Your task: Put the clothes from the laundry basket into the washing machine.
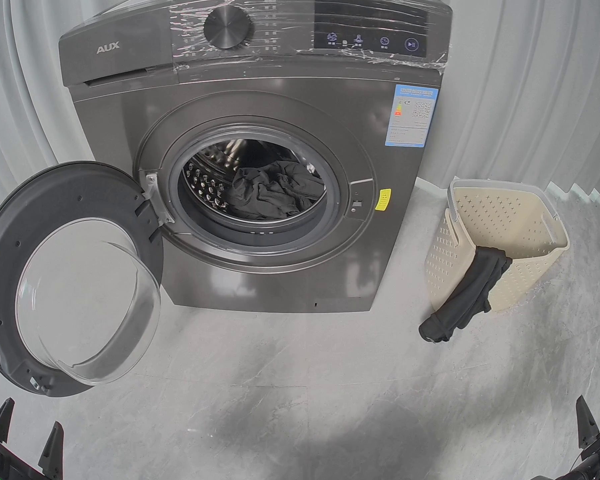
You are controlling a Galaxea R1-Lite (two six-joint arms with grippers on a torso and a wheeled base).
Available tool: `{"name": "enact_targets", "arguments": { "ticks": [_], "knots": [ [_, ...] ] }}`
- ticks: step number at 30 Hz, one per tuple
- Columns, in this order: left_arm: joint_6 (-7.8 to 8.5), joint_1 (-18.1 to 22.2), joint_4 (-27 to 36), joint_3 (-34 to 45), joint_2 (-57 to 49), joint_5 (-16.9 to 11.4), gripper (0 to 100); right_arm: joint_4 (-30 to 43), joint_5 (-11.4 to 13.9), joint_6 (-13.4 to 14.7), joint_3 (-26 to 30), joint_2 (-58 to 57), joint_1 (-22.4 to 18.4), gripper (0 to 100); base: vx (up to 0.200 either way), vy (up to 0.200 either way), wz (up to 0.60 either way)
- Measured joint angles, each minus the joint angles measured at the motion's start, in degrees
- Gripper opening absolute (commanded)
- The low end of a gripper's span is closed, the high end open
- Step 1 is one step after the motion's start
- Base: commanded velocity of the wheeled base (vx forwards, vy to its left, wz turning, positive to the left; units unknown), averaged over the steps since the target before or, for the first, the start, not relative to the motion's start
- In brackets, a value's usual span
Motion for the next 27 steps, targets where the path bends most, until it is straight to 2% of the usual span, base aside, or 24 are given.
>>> {"name": "enact_targets", "arguments": {
  "ticks": [27],
  "knots": [
    [0.11, 0.0, 0.0, 0.0, 0.1, 0.0, 100, 0.0, 0.0, 0.0, 0.0, 0.1, 0.0, 100, 0.0, -0.2, 0.0]
  ]
}}
